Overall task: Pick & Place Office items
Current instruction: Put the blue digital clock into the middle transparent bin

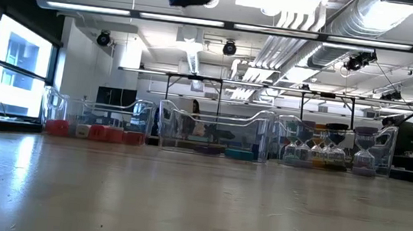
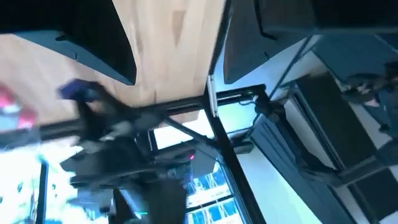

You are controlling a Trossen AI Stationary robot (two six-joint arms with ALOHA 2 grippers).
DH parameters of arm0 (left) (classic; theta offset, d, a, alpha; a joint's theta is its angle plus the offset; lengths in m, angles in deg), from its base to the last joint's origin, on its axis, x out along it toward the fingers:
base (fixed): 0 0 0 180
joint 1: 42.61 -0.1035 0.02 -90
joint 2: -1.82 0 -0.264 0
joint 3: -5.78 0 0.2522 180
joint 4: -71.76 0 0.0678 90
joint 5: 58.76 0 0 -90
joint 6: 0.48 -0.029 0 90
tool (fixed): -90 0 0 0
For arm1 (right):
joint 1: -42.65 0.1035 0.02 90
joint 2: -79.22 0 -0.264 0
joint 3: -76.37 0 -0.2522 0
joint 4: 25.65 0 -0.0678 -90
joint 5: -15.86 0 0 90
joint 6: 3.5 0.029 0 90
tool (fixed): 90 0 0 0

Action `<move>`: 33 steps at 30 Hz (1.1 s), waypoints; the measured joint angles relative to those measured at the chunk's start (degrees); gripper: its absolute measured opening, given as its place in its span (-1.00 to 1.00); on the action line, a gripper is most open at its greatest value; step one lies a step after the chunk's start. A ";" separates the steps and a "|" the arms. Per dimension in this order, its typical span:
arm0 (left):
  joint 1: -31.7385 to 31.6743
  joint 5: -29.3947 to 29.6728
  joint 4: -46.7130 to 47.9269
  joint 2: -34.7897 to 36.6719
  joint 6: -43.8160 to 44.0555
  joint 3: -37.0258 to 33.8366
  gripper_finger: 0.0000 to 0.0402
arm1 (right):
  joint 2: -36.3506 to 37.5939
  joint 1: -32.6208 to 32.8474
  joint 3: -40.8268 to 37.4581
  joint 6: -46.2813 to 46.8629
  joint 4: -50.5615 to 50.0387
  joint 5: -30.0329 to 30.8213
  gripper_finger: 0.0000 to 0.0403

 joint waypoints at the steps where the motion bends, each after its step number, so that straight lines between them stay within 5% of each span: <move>1: -2.25 -0.01 -0.03 0.29 -0.81 0.35 -0.30 | 0.75 -0.42 0.02 -1.53 -0.06 -0.05 0.15; 14: -25.37 -0.25 -1.16 0.50 -5.99 1.09 -0.30 | 5.00 -7.17 0.02 -7.16 -16.00 1.74 0.15; 23: -39.27 -11.70 -7.72 -4.76 -12.64 1.11 -0.30 | 5.02 -15.51 0.02 -7.42 -19.15 15.00 0.15; 33: -46.01 -18.07 -15.51 -14.69 -13.91 1.11 -0.30 | 5.00 -22.43 0.02 -5.78 -22.66 14.73 0.15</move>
